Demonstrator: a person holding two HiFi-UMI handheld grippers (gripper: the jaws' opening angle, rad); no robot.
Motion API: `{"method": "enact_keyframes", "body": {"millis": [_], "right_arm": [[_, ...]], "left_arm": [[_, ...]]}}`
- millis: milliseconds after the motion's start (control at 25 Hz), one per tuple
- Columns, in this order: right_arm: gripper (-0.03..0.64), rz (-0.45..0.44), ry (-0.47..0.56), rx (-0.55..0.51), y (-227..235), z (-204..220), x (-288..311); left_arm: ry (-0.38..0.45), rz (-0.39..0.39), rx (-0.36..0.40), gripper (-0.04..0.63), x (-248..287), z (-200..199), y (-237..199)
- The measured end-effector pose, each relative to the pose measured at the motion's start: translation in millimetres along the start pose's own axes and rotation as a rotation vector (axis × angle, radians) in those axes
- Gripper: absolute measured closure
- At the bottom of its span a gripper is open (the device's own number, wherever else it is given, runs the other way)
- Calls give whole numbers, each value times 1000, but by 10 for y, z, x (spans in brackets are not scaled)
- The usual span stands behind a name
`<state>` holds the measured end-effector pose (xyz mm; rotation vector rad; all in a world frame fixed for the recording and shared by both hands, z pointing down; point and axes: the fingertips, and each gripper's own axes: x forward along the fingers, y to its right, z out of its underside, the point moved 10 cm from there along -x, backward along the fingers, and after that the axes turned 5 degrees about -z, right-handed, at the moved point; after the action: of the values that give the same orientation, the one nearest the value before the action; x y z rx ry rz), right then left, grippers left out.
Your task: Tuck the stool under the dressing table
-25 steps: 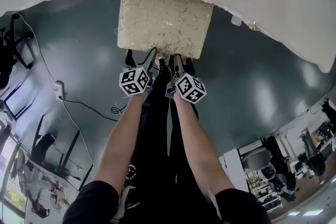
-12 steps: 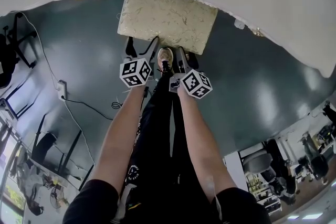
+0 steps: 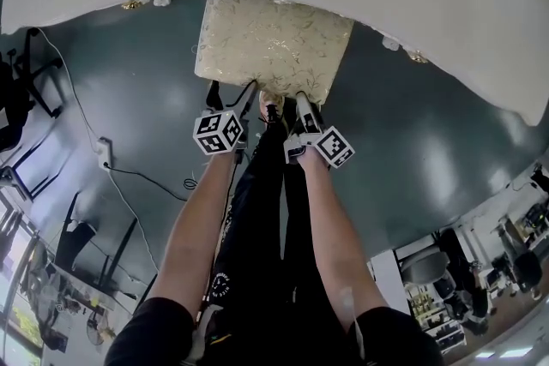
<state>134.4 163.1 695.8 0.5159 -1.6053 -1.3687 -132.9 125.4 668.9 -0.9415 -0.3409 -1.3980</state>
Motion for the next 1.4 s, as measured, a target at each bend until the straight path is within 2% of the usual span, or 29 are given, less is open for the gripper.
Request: {"method": "enact_keyframes", "body": {"millis": [120,160,320,480,1080,1400], "right_arm": [[290,5,53,9,42,-102,42],[292,7,65,0,36,-163,69],[298,9,78,-59,-39,-479,227],[301,4,85,-83,-111,-670,369],[316,-27,67,-157,-347,-1102,1012],[310,-13,65,-213,-455,-1439,1254]], "left_arm": [[-71,109,-164,130,142,25,-15],[-84,132,-177,130,197,6,10],[-100,178,-194,127,391,-92,141],[-129,191,-199,118,561,-245,215],[-144,217,-130,118,1205,-1047,311],[-141,215,-175,118,1419,-1197,472]]}}
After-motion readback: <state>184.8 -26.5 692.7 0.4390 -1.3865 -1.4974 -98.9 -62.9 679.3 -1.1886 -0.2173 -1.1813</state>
